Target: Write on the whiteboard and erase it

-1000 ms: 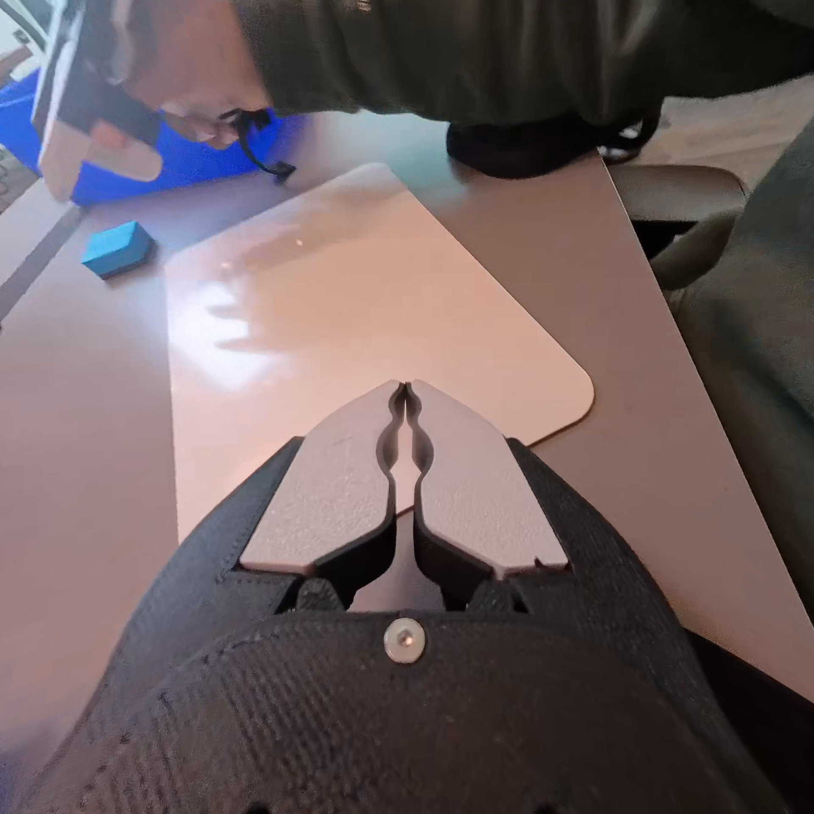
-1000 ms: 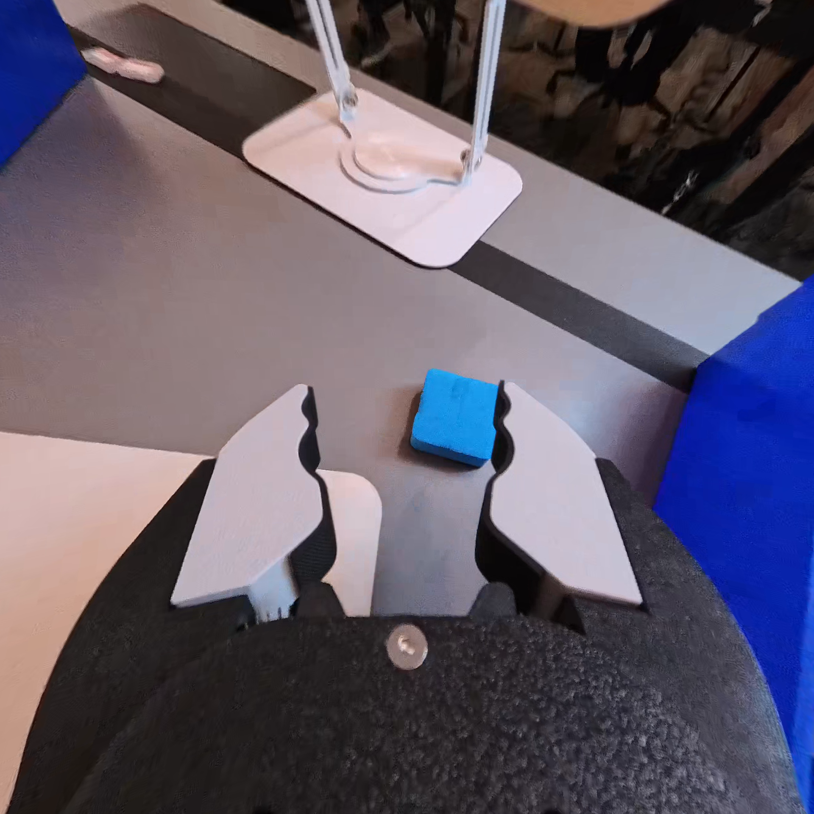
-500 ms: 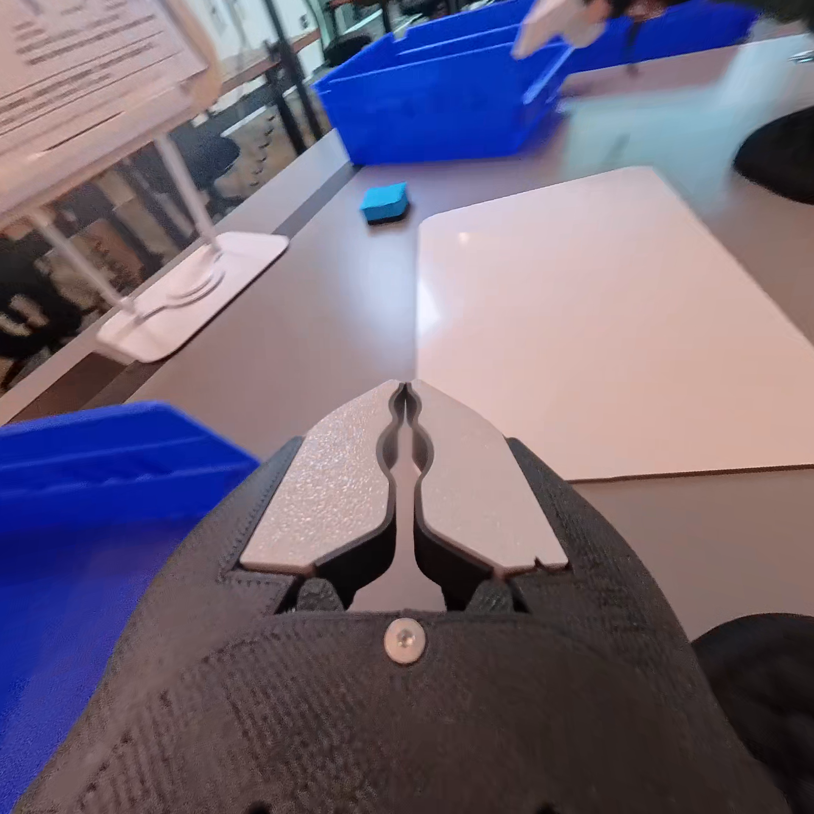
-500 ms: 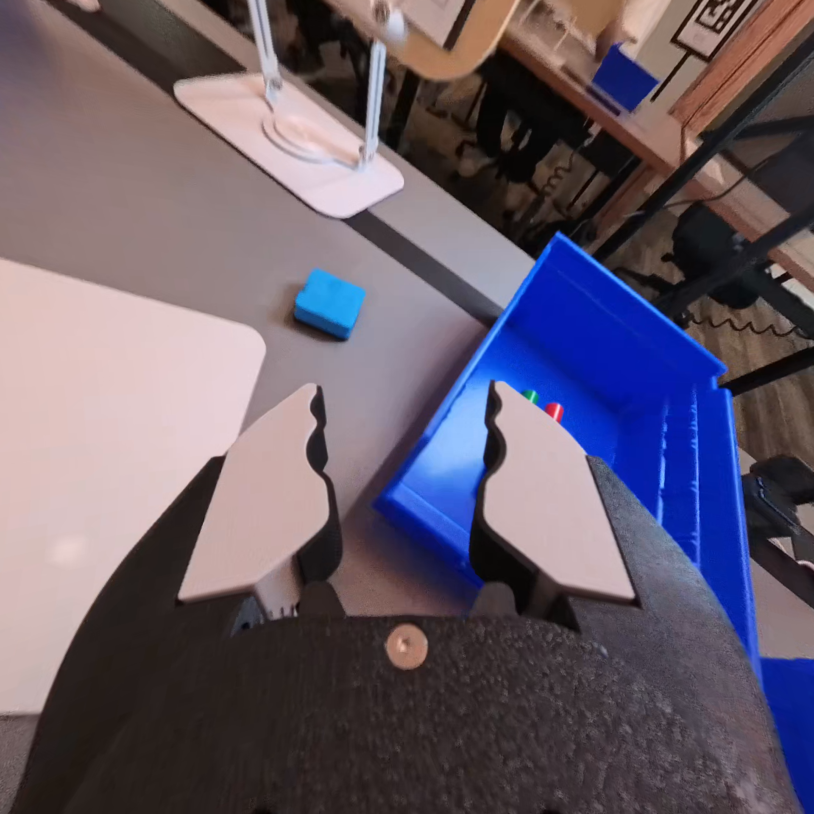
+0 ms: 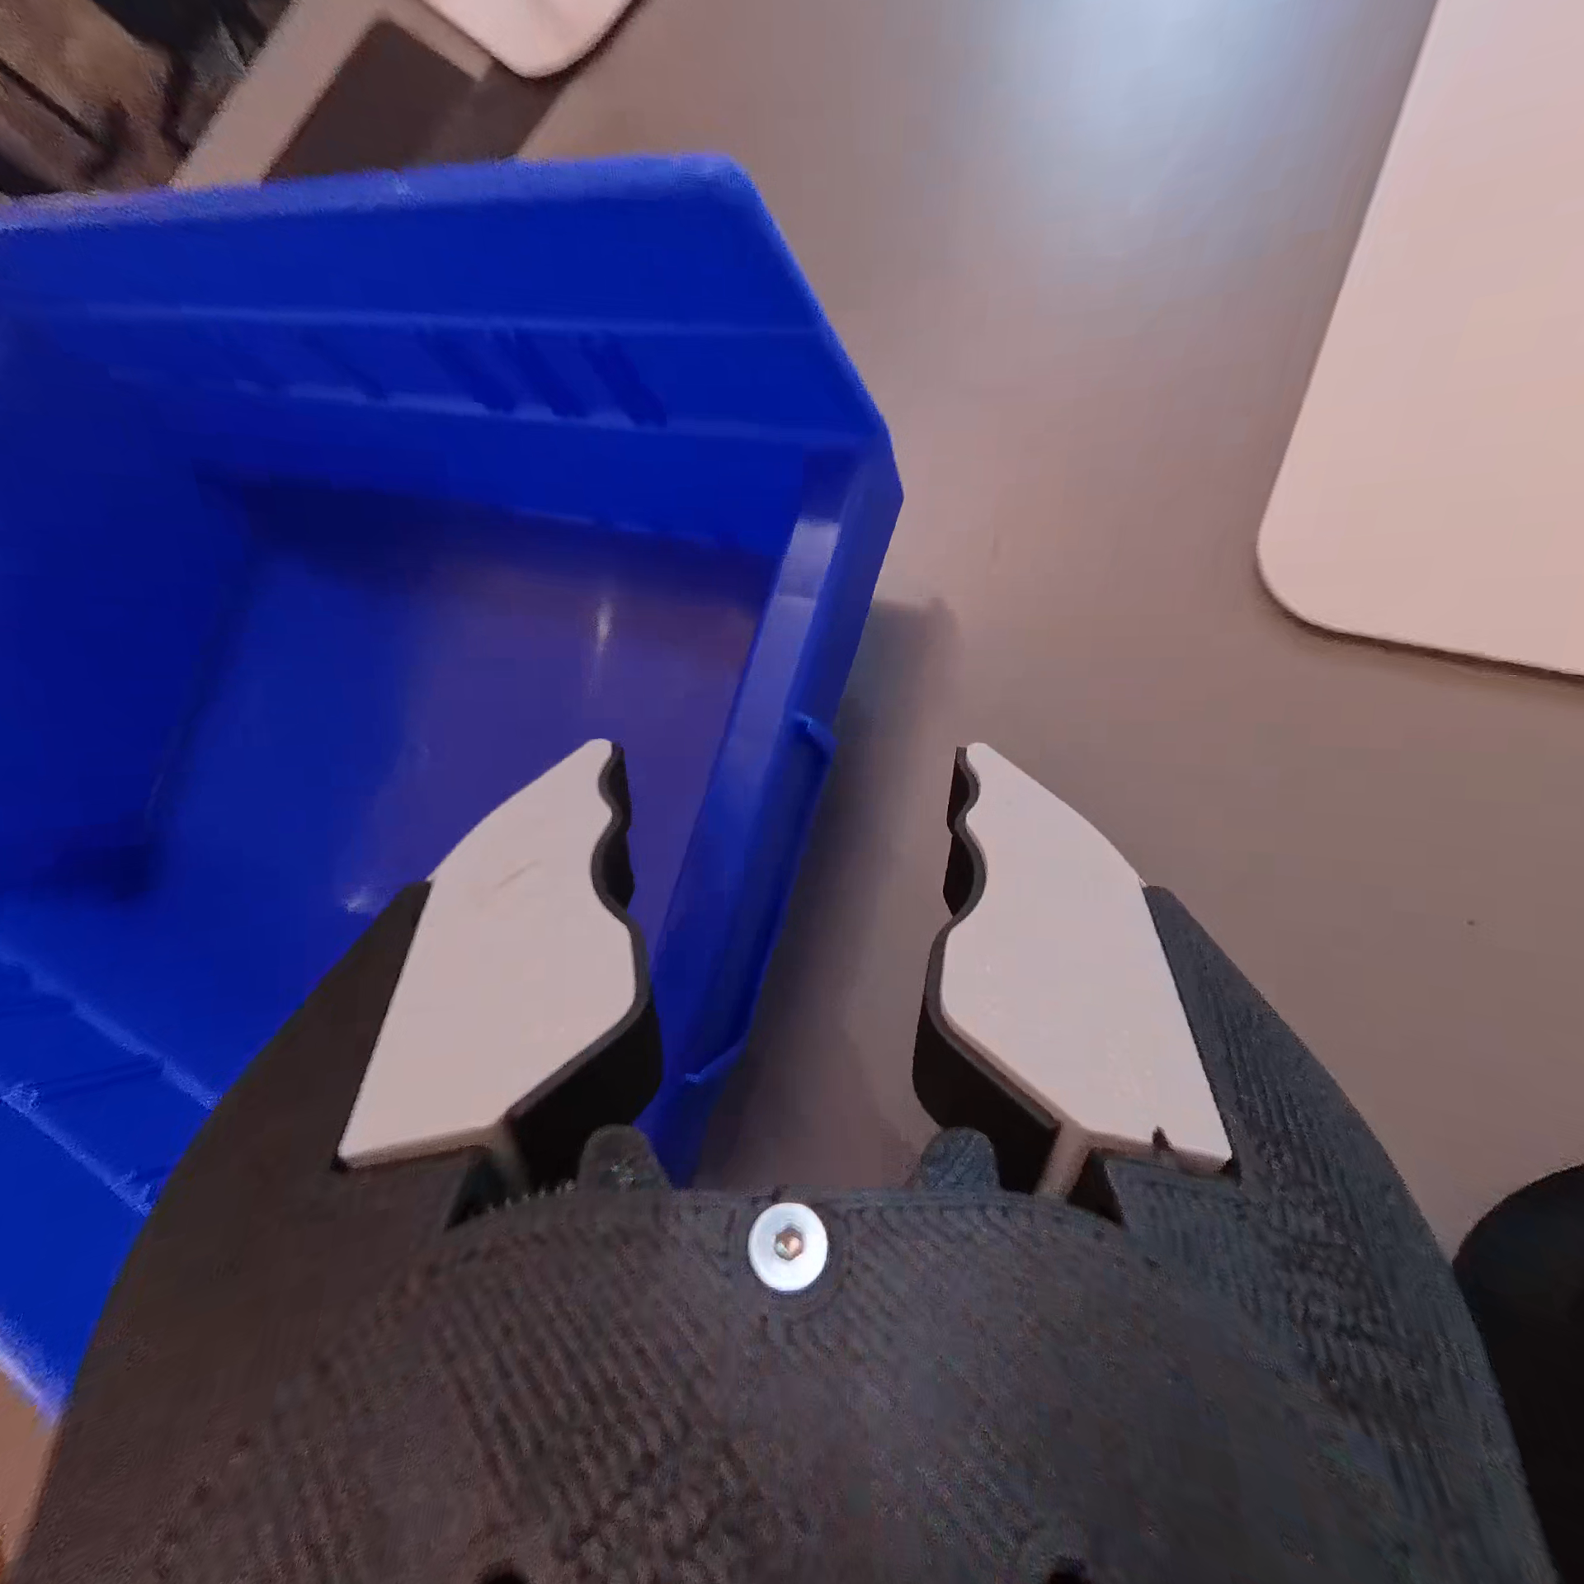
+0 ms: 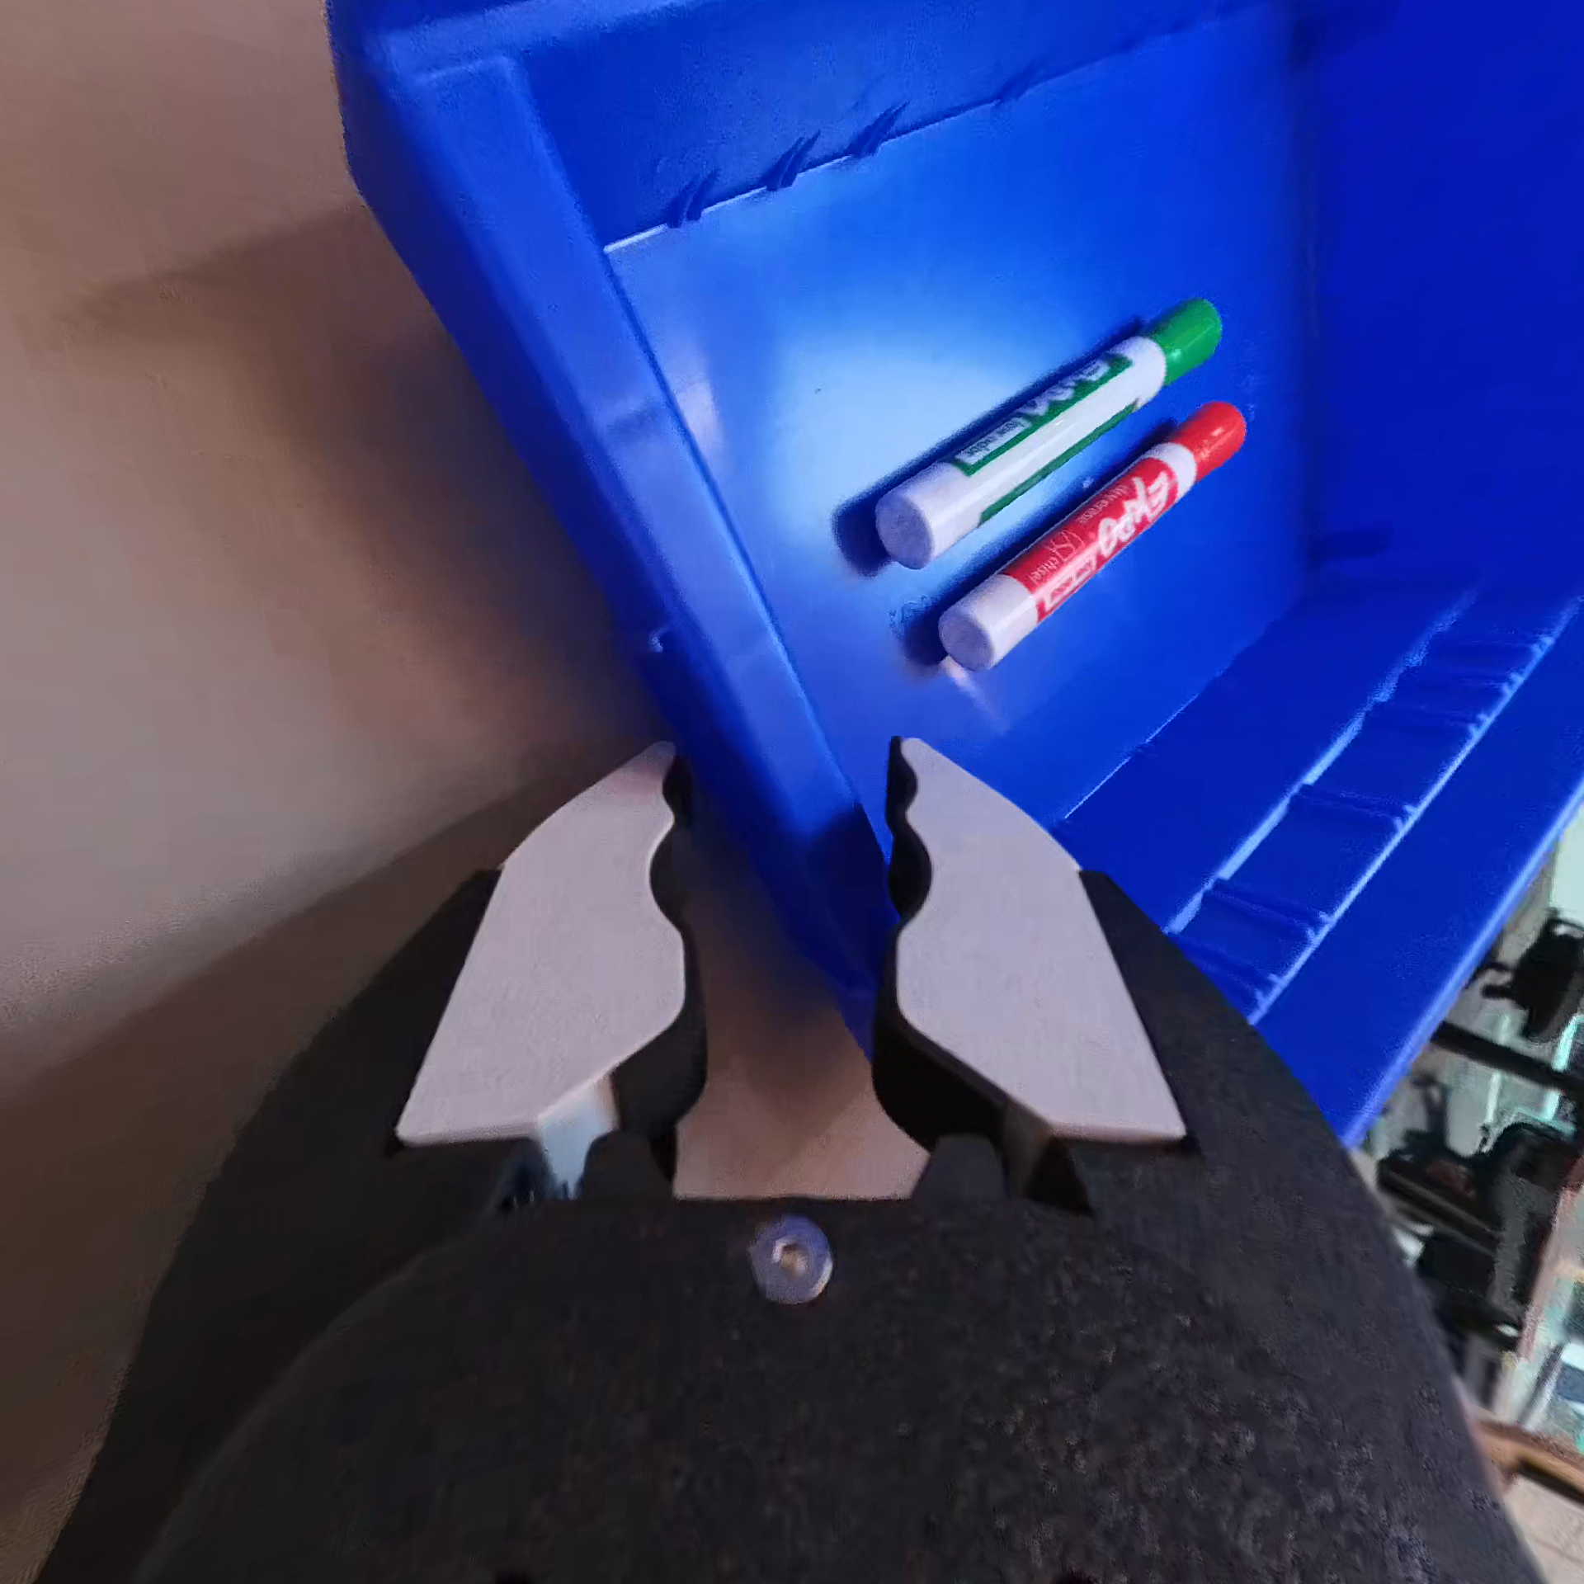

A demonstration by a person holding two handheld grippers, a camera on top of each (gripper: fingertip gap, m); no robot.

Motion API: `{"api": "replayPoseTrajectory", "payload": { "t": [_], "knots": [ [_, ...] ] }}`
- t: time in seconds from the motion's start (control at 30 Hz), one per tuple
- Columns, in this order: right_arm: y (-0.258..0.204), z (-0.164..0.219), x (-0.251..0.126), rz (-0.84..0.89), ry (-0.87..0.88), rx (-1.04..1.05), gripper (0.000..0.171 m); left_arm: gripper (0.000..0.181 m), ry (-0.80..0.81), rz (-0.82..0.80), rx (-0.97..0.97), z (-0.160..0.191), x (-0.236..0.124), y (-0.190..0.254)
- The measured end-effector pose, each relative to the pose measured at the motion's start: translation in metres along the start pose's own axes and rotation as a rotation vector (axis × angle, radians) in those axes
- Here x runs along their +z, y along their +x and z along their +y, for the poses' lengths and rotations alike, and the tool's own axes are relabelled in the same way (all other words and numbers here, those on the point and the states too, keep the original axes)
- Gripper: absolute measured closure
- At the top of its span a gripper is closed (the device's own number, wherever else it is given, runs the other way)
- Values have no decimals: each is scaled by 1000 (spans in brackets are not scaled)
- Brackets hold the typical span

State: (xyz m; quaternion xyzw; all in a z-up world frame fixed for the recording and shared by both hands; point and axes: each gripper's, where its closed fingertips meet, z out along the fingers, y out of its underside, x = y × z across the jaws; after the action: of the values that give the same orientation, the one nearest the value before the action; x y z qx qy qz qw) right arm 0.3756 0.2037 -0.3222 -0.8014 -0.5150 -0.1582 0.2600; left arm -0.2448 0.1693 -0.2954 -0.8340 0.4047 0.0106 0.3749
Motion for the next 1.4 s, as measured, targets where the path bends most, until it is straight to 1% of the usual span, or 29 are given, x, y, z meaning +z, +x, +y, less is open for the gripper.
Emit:
{"api": "replayPoseTrajectory", "payload": {
  "t": [0.03,0.17,0.23,0.3,0.33,0.43,0.57,0.67,0.77,0.87,1.0,1.07,1.17,1.27,1.33,1.4],
  "knots": [
    [-1,0,-1,7,-16,-56,134,109,-36,3,9,5,3,-1],
    [-23,-7,-14,29,-53,-160,139,112,-193,16,72,31,13,-5],
    [-40,-14,-27,47,-40,-178,140,128,-207,33,98,33,16,-5],
    [-58,-24,-48,66,4,-167,140,147,-233,-14,174,37,18,-13],
    [-67,-30,-59,71,28,-158,140,148,-238,-23,216,37,18,-14],
    [-96,-38,-88,87,56,-154,140,149,-240,-28,250,37,19,-15],
    [-132,-49,-118,143,115,-198,140,150,-181,-115,310,34,17,-18],
    [-160,-68,-136,174,182,-250,140,150,-174,-161,326,33,8,-20],
    [-188,-102,-148,180,290,-323,140,150,-146,-226,342,28,-4,-29],
    [-215,-148,-152,162,403,-400,140,151,-127,-260,331,24,-15,-33],
    [-254,-215,-140,61,536,-520,140,151,-73,-272,306,22,-27,-33],
    [-267,-248,-129,42,567,-597,140,151,-50,-290,285,23,-34,-36],
    [-276,-303,-115,22,652,-648,139,151,-27,-340,263,24,-45,-47],
    [-271,-358,-118,117,800,-672,136,151,-20,-403,252,24,-58,-63],
    [-276,-377,-126,86,874,-662,135,151,-22,-442,249,25,-67,-73],
    [-277,-382,-134,44,924,-615,138,151,-43,-478,254,29,-76,-82]
  ]
}}
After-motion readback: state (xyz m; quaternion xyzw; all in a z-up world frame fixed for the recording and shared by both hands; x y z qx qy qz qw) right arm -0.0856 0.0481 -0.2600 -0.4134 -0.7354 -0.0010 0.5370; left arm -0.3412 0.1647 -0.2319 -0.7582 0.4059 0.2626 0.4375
